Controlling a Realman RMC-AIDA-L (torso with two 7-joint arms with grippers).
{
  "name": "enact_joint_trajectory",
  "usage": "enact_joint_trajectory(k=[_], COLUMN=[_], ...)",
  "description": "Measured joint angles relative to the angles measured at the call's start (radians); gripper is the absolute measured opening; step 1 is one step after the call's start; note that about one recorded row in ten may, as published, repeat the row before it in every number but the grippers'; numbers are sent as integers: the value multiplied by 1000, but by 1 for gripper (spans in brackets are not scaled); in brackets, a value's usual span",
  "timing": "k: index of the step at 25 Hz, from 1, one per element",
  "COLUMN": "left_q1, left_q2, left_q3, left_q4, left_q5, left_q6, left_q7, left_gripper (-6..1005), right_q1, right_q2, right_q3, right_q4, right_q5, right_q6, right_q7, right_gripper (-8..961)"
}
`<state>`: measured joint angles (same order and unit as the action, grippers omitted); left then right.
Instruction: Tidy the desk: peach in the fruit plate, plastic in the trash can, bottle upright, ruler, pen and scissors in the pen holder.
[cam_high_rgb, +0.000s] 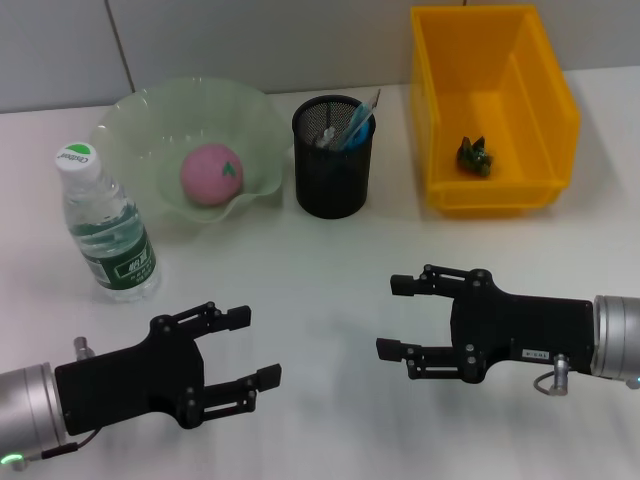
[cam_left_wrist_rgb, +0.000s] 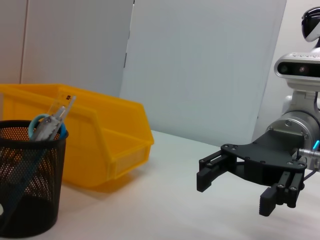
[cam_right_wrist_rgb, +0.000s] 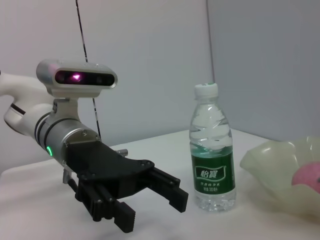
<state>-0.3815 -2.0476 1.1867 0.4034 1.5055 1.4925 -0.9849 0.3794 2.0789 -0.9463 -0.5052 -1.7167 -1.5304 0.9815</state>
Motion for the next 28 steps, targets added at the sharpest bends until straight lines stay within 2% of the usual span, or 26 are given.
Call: enact_joint_trajectory(k=[14,28], left_q1=[-1,0], left_q2=[23,27], left_q3=[8,5], left_q4=[5,12], left_q5=[1,10], left_q6=[24,31], left_q7=[-14,-17], left_gripper=[795,795], right_q1=[7,11], right_q2=[3,4], right_q3=[9,10], right_q4=[40,40], right_q5=[5,10], right_q6=[9,11], right_q7=[-54,-55], right_gripper=[778,778])
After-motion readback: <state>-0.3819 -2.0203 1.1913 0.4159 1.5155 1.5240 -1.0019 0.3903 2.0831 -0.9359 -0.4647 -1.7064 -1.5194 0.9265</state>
